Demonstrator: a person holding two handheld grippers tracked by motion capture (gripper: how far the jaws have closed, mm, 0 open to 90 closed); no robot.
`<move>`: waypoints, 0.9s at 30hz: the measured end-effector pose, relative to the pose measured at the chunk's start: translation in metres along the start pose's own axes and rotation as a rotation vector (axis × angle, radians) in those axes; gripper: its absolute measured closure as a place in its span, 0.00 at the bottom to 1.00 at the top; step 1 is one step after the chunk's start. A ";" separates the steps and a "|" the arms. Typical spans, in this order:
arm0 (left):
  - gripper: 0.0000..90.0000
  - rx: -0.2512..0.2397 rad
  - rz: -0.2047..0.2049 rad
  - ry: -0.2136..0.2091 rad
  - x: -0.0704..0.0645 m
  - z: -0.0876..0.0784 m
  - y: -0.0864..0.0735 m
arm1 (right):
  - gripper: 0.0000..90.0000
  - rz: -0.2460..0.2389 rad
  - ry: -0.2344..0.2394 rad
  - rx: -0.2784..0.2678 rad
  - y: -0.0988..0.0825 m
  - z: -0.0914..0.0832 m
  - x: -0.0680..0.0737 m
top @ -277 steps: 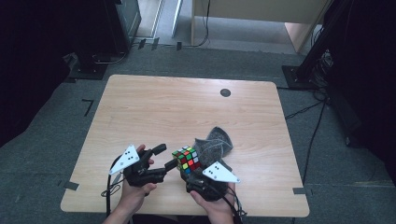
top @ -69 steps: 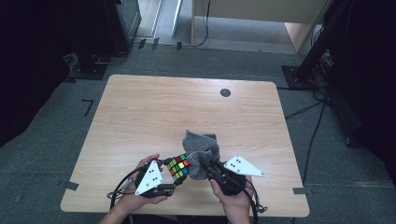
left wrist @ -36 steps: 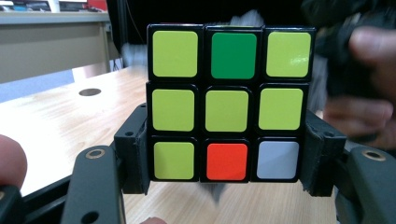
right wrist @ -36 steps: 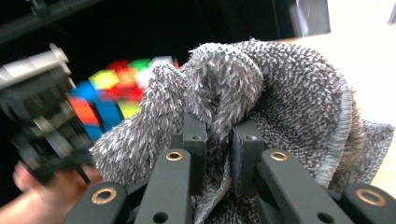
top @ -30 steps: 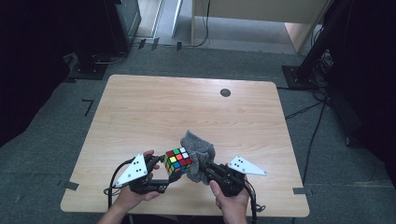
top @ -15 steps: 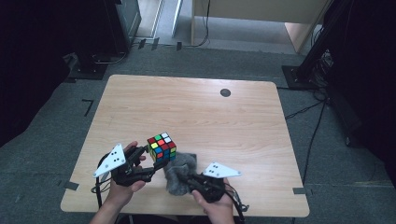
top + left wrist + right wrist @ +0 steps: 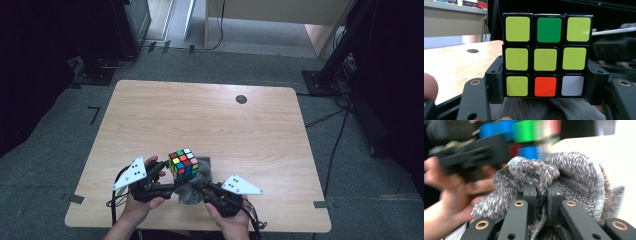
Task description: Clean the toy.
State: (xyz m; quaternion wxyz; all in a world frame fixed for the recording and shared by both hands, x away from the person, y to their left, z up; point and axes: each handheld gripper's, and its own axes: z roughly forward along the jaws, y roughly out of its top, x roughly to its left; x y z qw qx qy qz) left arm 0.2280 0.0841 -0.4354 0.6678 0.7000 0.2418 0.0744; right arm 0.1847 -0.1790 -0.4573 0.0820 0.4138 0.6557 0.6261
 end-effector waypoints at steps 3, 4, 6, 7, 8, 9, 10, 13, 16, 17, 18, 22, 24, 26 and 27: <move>0.38 -0.003 -0.005 0.009 0.003 -0.002 0.000 | 0.91 0.055 -0.064 -0.047 0.003 -0.011 -0.017; 0.38 -0.007 -0.011 0.008 0.004 -0.002 0.000 | 0.91 0.056 -0.074 -0.050 0.003 -0.012 -0.020; 0.38 -0.010 -0.014 0.009 0.004 -0.003 0.001 | 0.91 0.035 -0.081 -0.030 0.001 -0.010 -0.019; 0.38 -0.012 -0.015 0.007 0.004 -0.002 0.001 | 0.91 0.018 -0.080 -0.009 -0.001 -0.008 -0.015; 0.38 -0.012 -0.014 0.006 0.003 -0.002 0.001 | 0.91 -0.007 -0.073 0.013 -0.003 -0.003 -0.010; 0.38 -0.009 -0.011 0.005 0.003 -0.002 0.000 | 0.91 -0.037 -0.059 0.036 -0.006 0.002 -0.004; 0.38 -0.006 -0.010 0.003 0.002 -0.001 0.000 | 0.91 -0.066 -0.044 0.060 -0.009 0.007 0.003; 0.38 0.011 0.010 0.012 0.000 0.002 -0.002 | 0.90 -0.150 0.008 0.116 -0.016 0.019 0.022; 0.38 0.032 0.032 0.024 -0.002 0.004 -0.005 | 0.90 -0.170 0.028 0.104 -0.014 0.019 0.030; 0.38 0.037 0.037 0.025 -0.002 0.004 -0.006 | 0.90 -0.161 0.018 0.084 -0.011 0.016 0.029; 0.38 0.034 0.039 0.027 -0.002 0.005 -0.006 | 0.90 -0.143 0.002 0.065 -0.008 0.013 0.025; 0.38 0.025 0.043 0.049 0.001 0.002 -0.005 | 0.90 -0.055 -0.087 0.018 0.001 -0.003 0.000; 0.38 0.023 0.047 0.083 0.007 0.000 -0.007 | 0.90 -0.029 -0.136 -0.002 0.005 -0.011 -0.012; 0.38 0.028 0.041 0.155 0.020 -0.003 -0.011 | 0.90 -0.017 -0.183 -0.025 0.009 -0.019 -0.024; 0.38 0.027 0.031 0.185 0.025 -0.003 -0.014 | 0.90 -0.014 -0.208 -0.036 0.011 -0.024 -0.029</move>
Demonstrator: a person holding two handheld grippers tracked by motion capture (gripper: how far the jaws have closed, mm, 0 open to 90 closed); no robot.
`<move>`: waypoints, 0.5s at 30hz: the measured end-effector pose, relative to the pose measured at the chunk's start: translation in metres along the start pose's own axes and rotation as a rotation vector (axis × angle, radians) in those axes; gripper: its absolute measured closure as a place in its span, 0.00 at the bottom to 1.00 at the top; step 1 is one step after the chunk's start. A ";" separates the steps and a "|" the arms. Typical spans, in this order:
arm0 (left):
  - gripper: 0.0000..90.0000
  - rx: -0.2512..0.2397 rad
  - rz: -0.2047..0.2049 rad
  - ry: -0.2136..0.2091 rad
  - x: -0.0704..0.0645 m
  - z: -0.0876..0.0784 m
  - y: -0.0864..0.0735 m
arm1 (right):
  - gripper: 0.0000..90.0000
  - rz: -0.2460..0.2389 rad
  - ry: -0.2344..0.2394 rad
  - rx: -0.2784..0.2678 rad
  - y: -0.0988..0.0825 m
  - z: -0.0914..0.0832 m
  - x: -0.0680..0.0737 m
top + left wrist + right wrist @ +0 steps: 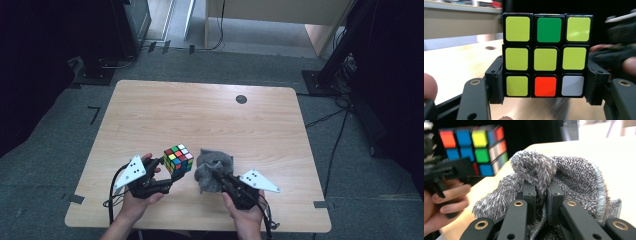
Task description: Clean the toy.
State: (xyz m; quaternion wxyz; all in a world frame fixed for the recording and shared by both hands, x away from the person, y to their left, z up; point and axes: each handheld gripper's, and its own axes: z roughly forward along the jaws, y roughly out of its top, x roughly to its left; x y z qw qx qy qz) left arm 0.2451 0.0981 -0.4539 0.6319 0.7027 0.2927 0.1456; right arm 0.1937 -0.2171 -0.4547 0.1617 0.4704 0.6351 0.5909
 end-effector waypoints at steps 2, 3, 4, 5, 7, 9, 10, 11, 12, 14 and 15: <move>0.38 0.022 -0.012 0.091 0.014 -0.001 -0.007 | 0.90 -0.009 -0.033 -0.009 0.002 -0.003 -0.007; 0.38 0.038 -0.018 0.136 0.022 -0.001 -0.012 | 0.90 -0.010 -0.048 -0.012 0.003 -0.005 -0.010; 0.38 0.057 -0.023 0.179 0.029 -0.002 -0.016 | 0.90 -0.008 -0.058 -0.016 0.004 -0.006 -0.013; 0.38 0.078 -0.035 0.212 0.035 -0.002 -0.020 | 0.90 -0.002 -0.064 -0.020 0.004 -0.007 -0.016; 0.38 0.126 -0.067 0.253 0.046 -0.001 -0.028 | 0.90 0.003 -0.075 -0.024 0.005 -0.008 -0.019; 0.38 0.169 -0.066 0.312 0.053 0.001 -0.036 | 0.90 -0.003 -0.083 -0.025 0.006 -0.009 -0.021; 0.38 0.194 -0.075 0.331 0.055 0.002 -0.040 | 0.90 -0.008 -0.086 -0.024 0.006 -0.009 -0.021; 0.38 0.219 -0.089 0.346 0.058 0.004 -0.042 | 0.90 -0.009 -0.087 -0.022 0.005 -0.009 -0.021; 0.38 0.237 -0.097 0.361 0.060 0.005 -0.044 | 0.90 -0.010 -0.087 -0.022 0.005 -0.008 -0.021; 0.38 0.263 -0.107 0.380 0.061 0.007 -0.046 | 0.90 -0.016 -0.086 -0.019 0.005 -0.008 -0.020; 0.38 0.273 -0.104 0.390 0.061 0.008 -0.046 | 0.90 -0.017 -0.086 -0.019 0.005 -0.008 -0.020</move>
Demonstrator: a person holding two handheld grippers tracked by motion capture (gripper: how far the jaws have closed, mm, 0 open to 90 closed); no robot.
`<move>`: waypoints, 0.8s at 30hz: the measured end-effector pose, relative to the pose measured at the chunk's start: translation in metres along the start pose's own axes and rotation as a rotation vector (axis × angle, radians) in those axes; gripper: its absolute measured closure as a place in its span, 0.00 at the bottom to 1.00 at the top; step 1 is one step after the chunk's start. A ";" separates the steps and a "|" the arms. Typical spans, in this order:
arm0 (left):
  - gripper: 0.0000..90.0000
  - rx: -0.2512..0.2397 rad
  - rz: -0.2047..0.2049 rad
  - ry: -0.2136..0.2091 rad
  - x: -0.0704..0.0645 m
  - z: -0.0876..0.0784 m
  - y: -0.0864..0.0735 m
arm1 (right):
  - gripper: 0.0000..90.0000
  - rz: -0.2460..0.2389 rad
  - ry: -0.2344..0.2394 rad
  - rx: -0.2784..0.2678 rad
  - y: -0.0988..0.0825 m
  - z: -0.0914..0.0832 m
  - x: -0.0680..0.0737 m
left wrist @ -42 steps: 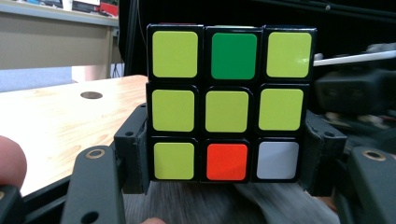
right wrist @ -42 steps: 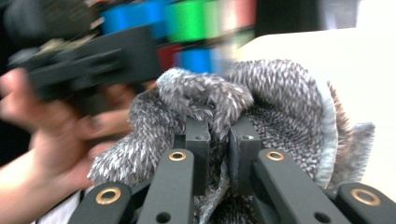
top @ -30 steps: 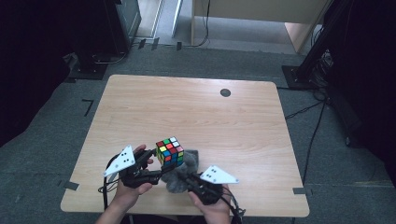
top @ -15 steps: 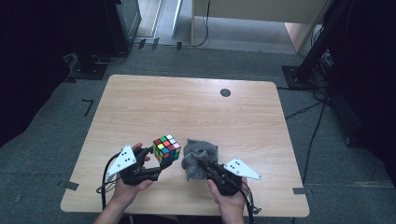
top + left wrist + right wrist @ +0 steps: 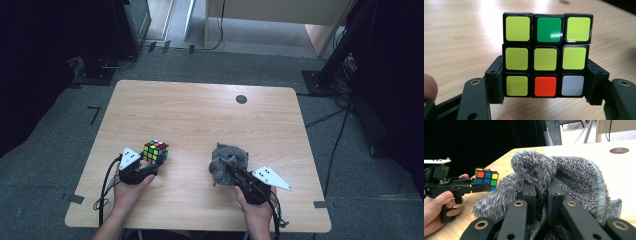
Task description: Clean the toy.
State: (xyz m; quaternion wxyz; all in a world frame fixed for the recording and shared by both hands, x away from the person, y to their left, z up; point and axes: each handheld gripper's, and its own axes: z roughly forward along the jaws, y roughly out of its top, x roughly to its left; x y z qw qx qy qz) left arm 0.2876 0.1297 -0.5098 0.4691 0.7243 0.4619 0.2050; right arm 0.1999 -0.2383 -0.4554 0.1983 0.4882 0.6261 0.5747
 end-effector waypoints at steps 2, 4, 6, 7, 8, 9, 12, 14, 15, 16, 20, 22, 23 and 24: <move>0.38 0.012 0.011 0.020 -0.001 0.001 0.000 | 0.90 -0.004 0.001 0.001 0.000 0.000 0.000; 0.38 0.035 0.029 0.041 -0.003 0.003 -0.001 | 0.90 -0.003 0.000 0.004 -0.001 0.000 -0.001; 0.38 0.050 0.041 0.050 -0.005 0.004 -0.002 | 0.90 -0.007 -0.003 0.004 -0.001 0.000 -0.001; 0.38 0.059 0.051 0.051 -0.006 0.005 -0.002 | 0.90 -0.006 -0.004 0.004 -0.001 0.000 -0.001; 0.38 0.071 0.061 0.054 -0.007 0.005 -0.002 | 0.90 -0.004 -0.005 0.003 -0.001 0.000 -0.001; 0.38 0.077 0.070 0.058 -0.008 0.006 -0.002 | 0.90 -0.004 -0.005 0.002 -0.001 0.000 -0.002; 0.38 0.098 0.078 0.063 -0.010 0.007 -0.002 | 0.90 -0.003 -0.006 0.001 -0.001 0.000 -0.002; 0.38 0.106 0.084 0.060 -0.011 0.007 -0.002 | 0.90 -0.005 -0.006 0.002 -0.001 0.000 -0.002; 0.38 0.108 0.083 0.059 -0.011 0.007 -0.002 | 0.90 -0.005 -0.006 0.002 -0.001 0.000 -0.002; 0.38 0.109 0.083 0.061 -0.011 0.007 -0.002 | 0.90 -0.005 -0.006 0.002 -0.001 0.000 -0.002; 0.37 0.116 0.084 0.066 -0.013 0.007 -0.003 | 0.90 -0.007 -0.008 0.003 -0.001 0.000 -0.002; 0.37 0.127 0.077 0.052 -0.014 0.008 -0.003 | 0.90 -0.008 -0.009 0.003 -0.002 0.001 -0.002; 0.37 0.133 0.073 0.045 -0.015 0.008 -0.003 | 0.90 -0.009 -0.009 0.003 -0.002 0.001 -0.002; 0.37 0.135 0.071 0.046 -0.016 0.008 -0.003 | 0.90 -0.009 -0.010 0.004 -0.002 0.001 -0.002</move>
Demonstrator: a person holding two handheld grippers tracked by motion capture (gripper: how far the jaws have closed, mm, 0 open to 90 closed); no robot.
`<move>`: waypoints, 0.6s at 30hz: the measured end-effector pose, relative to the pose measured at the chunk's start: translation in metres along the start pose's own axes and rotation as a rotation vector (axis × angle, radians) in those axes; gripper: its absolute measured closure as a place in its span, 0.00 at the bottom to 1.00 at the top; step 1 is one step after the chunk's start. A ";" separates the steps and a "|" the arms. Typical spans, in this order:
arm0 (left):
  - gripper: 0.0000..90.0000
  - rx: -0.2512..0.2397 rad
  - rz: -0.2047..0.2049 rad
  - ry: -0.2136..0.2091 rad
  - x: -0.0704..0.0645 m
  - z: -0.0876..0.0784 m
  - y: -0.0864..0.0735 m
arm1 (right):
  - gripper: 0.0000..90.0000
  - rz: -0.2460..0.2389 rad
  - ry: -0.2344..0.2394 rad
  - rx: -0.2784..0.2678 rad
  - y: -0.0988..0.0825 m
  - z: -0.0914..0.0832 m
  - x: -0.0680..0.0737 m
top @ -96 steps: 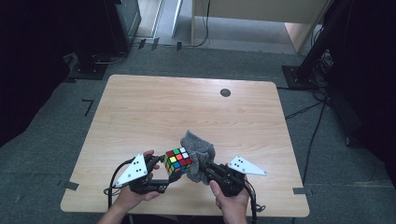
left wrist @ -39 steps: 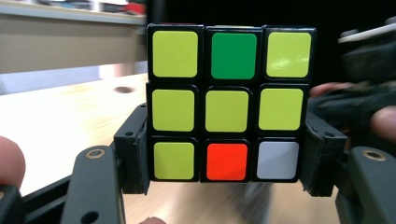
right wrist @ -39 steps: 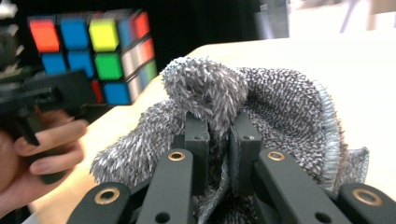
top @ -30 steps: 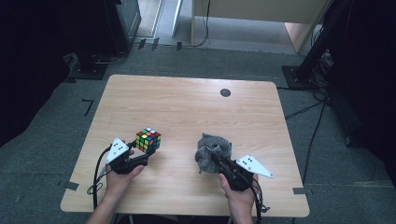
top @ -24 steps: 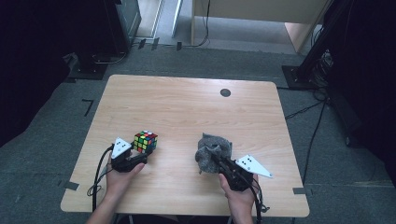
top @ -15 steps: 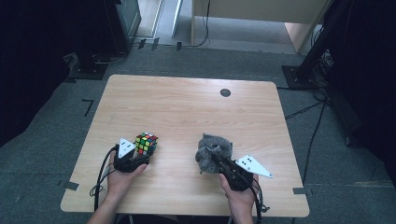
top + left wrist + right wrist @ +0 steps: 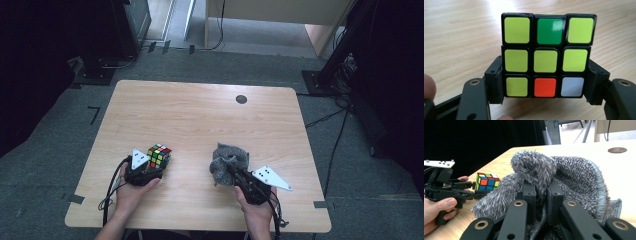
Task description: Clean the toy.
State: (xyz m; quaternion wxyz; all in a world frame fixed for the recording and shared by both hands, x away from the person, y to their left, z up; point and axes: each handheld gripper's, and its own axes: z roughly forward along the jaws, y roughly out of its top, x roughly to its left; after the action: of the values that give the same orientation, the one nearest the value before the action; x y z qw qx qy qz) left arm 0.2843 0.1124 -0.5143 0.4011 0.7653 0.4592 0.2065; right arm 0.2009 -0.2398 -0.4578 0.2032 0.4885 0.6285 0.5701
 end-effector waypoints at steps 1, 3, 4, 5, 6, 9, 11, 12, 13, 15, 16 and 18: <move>0.37 0.002 0.001 0.002 -0.001 0.000 0.000 | 0.90 0.000 -0.001 0.000 0.000 0.000 0.000; 0.37 0.008 0.003 0.001 -0.003 0.001 0.000 | 0.90 0.000 -0.002 0.000 0.000 0.000 0.000; 0.37 0.011 0.001 0.002 -0.004 0.001 0.000 | 0.90 0.001 -0.003 0.002 0.000 0.000 -0.001; 0.37 0.019 0.003 0.001 -0.005 0.002 0.000 | 0.90 0.000 -0.004 0.002 0.000 0.000 -0.001; 0.37 0.027 0.005 0.003 -0.006 0.002 0.000 | 0.90 0.001 -0.006 0.002 0.000 0.000 -0.002; 0.37 0.048 0.010 0.006 -0.008 0.003 0.001 | 0.90 0.002 -0.009 0.003 -0.001 0.000 -0.003; 0.36 0.063 0.013 0.004 -0.008 0.004 0.001 | 0.90 0.002 -0.012 0.003 -0.001 0.000 -0.004; 0.36 0.072 0.014 0.007 -0.008 0.004 0.001 | 0.90 0.003 -0.014 0.002 -0.001 0.000 -0.004; 0.36 0.079 0.017 0.008 -0.009 0.005 0.001 | 0.90 0.003 -0.014 0.001 -0.001 0.000 -0.004; 0.36 0.089 0.024 0.011 -0.009 0.005 0.001 | 0.90 0.002 -0.016 0.001 -0.001 0.000 -0.004; 0.35 0.095 0.026 0.013 -0.009 0.006 0.001 | 0.90 0.003 -0.016 0.001 -0.001 0.000 -0.004; 0.35 0.103 0.027 0.010 -0.009 0.006 0.001 | 0.90 0.001 -0.016 0.002 -0.001 0.000 -0.004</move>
State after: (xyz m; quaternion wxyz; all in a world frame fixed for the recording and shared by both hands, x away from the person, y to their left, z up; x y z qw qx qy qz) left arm 0.2846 0.1013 -0.5167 0.3560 0.7900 0.4609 0.1917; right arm 0.2027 -0.2431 -0.4601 0.2074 0.4935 0.6274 0.5655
